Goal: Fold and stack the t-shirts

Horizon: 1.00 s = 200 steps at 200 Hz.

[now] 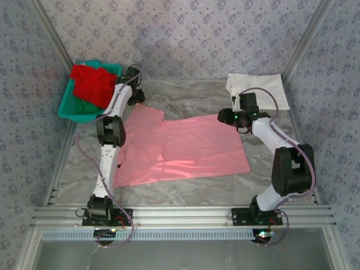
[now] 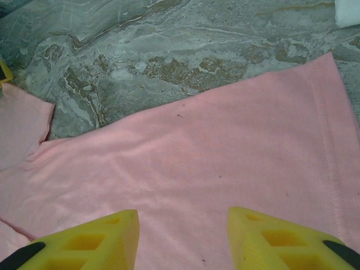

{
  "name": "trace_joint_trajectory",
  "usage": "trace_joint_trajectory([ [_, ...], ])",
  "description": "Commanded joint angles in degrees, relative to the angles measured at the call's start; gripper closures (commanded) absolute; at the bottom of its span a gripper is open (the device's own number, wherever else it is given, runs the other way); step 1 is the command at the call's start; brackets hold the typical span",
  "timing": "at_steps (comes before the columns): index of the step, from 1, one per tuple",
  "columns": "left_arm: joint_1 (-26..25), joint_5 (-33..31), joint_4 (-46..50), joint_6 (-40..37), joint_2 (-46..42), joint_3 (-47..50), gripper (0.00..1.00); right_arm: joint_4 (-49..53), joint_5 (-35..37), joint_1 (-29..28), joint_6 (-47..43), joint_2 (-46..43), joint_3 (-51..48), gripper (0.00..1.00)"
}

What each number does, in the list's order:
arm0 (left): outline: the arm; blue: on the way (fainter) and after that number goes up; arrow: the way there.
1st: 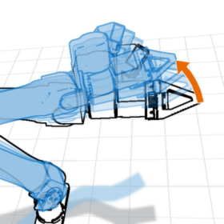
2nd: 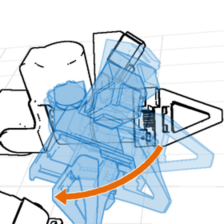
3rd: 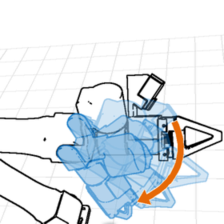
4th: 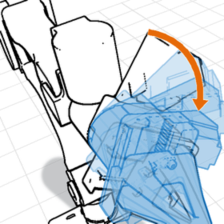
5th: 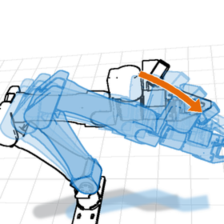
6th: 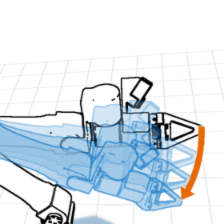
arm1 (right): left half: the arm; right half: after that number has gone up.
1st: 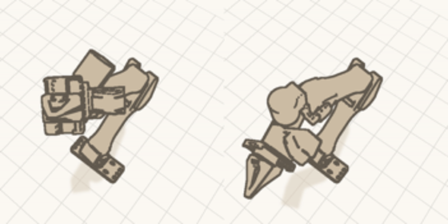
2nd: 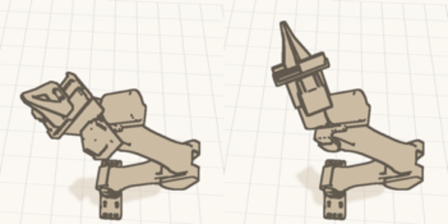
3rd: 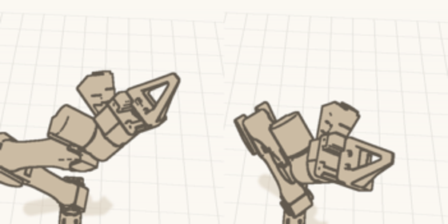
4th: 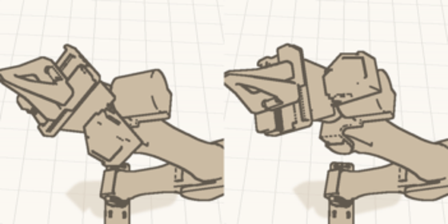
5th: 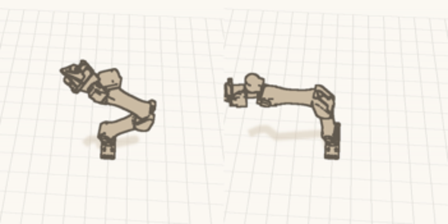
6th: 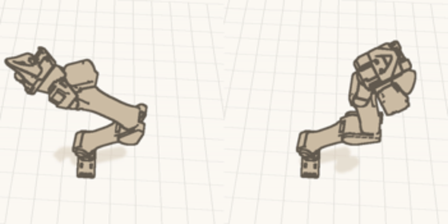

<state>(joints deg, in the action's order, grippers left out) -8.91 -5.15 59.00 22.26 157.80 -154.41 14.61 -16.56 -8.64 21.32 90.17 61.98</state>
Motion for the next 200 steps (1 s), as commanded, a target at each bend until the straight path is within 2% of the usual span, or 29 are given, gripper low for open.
trace_joint_trajectory([
  [1,0.23,2.17,1.98,-0.42,1.65,-0.64,0.8,0.59,-0.83,-0.28,-1.19,0.14,-0.45,0.53],
  [15,0.12,2.75,2.11,-0.23,1.14,-0.66,0.92,0.64,-0.74,-0.28,-0.9,0.31,-0.3,0.53],
  [48,-0.77,2.02,1.87,-0.77,-2.41,0.8,0.93,0.76,-0.92,-0.39,-0.4,0.53,0.58,0.53],
  [55,-0.81,2.14,1.46,-0.72,-3.42,1.5,0.86,0.76,-0.93,-0.49,-0.27,0.62,0.75,0.53],
  [64,-0.94,1.85,0.9,-0.81,-4.55,2.54,0.67,0.61,-1.0,-0.49,-0.18,0.66,0.93,0.53],
  [104,-1.02,0.05,-0.33,-1.41,-6.06,5.35,0.62,0.18,-1.18,-0.61,-0.21,0.95,0.71,0.53],
  [133,-1.37,-0.22,0.7,-1.08,-5.56,6.54,0.66,0.33,-1.16,-0.16,-0.33,1.15,0.11,0.53],
  [163,-1.62,-1.41,-1.48,-1.08,-6.11,9.56,0.87,-0.03,-1.23,-0.15,-0.21,1.62,0.16,0.53],
  [193,-1.59,-1.33,-2.25,-0.9,-7.11,9.49,1.0,0.72,-1.0,0.19,-0.28,3.8,2.34,0.53],
  [200,-1.6,-1.19,-2.61,-0.9,-7.76,9.49,1.0,1.57,-0.94,0.21,-0.44,4.76,3.55,0.53],
])
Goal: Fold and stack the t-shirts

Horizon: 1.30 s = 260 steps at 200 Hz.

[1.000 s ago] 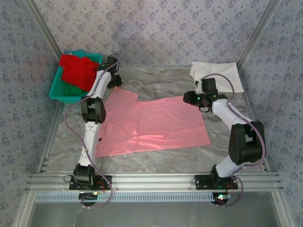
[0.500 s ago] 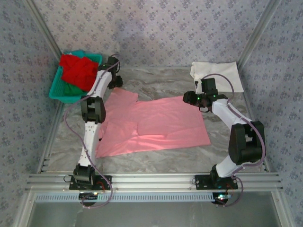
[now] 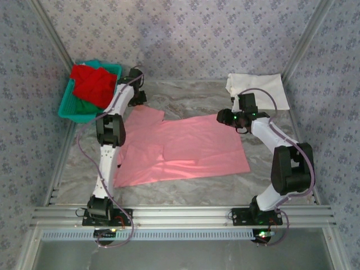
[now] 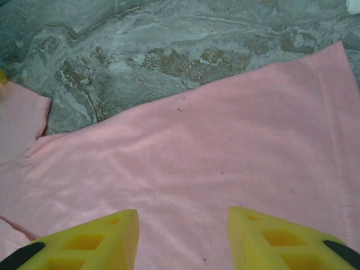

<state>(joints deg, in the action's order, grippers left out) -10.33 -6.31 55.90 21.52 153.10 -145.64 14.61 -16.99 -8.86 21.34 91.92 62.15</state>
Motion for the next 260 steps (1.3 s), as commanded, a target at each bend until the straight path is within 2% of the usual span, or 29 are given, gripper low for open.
trace_joint_trajectory([
  [1,-0.2,0.02,0.42,-0.16,-3.11,0.76,1.0,1.79,-0.45,0.43,-0.53,3.22,3.66,0.53],
  [26,-0.38,0.92,-0.22,-0.15,-6.0,0.67,1.0,6.36,0.32,0.97,-1.3,8.68,10.65,0.52],
  [61,-1.01,-0.42,-2.05,-0.67,-12.07,4.13,1.0,6.43,-0.73,1.36,-0.73,13.0,14.71,0.52],
  [77,-1.19,0.11,-4.67,-0.61,-16.21,9.22,1.0,5.81,-1.34,1.28,-0.3,14.34,15.36,0.52],
  [93,-1.45,-0.08,-10.78,-0.23,-22.12,18.71,1.0,5.61,-0.94,1.37,-0.25,15.49,15.88,0.52],
  [130,-2.15,2.04,-23.97,-0.39,-33.63,39.75,1.0,9.52,4.55,2.53,-0.84,20.2,21.32,0.53],
  [158,-2.89,3.82,-26.96,-1.46,-36.97,46.58,1.0,14.97,8.67,2.62,-1.66,25.55,28.26,0.53],
  [186,-4.07,2.88,-32.25,-2.0,-42.48,54.71,1.0,18.25,12.92,3.15,-1.74,29.98,33.97,0.52],
  [240,-5.67,2.64,-34.77,-4.29,-49.98,61.93,1.0,26.34,19.23,2.91,-1.84,38.92,45.92,0.52],
  [260,-5.8,2.38,-35.56,-4.35,-52.26,64.18,1.0,27.41,20.6,3.0,-1.66,40.26,47.12,0.52],
])
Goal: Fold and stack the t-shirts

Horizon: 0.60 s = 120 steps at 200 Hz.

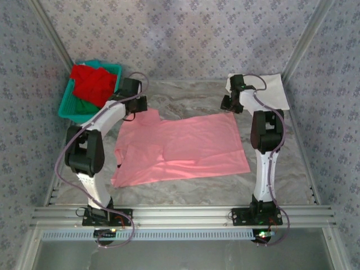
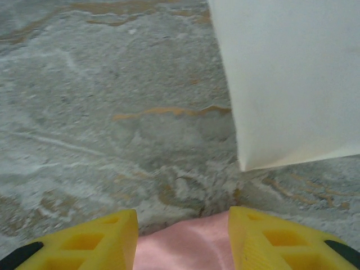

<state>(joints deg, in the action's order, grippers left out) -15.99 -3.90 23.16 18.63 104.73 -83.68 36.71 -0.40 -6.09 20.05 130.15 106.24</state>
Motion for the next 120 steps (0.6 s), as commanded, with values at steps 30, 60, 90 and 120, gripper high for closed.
trace_joint_trajectory([
  [30,-0.17,-1.03,-3.19,-1.43,-6.22,4.39,1.0,8.05,6.81,-0.24,-0.74,3.89,5.12,0.52],
  [60,-0.18,-1.16,-3.78,-1.38,-7.43,5.58,1.0,6.99,5.69,-0.17,-0.71,5.2,5.41,0.54],
  [90,-0.1,-2.48,-3.89,-2.05,-6.91,5.46,1.0,7.28,3.74,-0.09,-0.71,7.08,7.25,0.67],
  [120,0.32,-3.22,-6.1,-4.08,-5.9,5.05,1.0,7.45,4.72,-0.31,-0.81,6.54,7.99,0.88],
])
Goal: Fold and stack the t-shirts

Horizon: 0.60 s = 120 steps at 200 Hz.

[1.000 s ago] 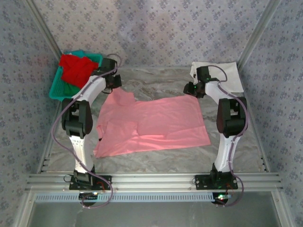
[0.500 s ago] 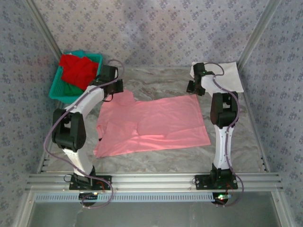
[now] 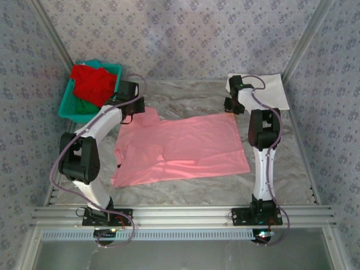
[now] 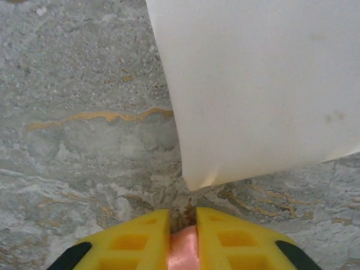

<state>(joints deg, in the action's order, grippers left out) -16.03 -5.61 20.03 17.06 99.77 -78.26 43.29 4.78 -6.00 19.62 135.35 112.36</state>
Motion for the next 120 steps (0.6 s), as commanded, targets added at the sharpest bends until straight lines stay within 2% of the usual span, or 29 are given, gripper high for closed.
trace_joint_trajectory([
  [1,0.38,-1.52,-3.15,-2.62,-0.91,-0.39,1.0,0.89,-0.42,-0.41,-0.37,1.29,1.89,0.89],
  [19,0.56,-1.0,-3.96,-4.4,-0.15,-1.59,1.0,0.72,0.23,-0.48,-0.86,-0.16,1.86,1.0],
  [47,1.27,-0.7,-7.96,-6.12,-2.23,0.79,1.0,-2.29,1.29,-0.5,-1.83,-4.49,-1.62,1.0],
  [93,4.17,0.33,-12.65,-7.1,-8.88,8.94,1.0,-16.98,-0.8,0.58,-2.92,-16.4,-16.73,1.0],
  [120,6.56,2.27,-15.69,-9.12,-9.08,10.11,1.0,-24.75,0.24,1.72,-2.98,-21.08,-23.76,1.0],
])
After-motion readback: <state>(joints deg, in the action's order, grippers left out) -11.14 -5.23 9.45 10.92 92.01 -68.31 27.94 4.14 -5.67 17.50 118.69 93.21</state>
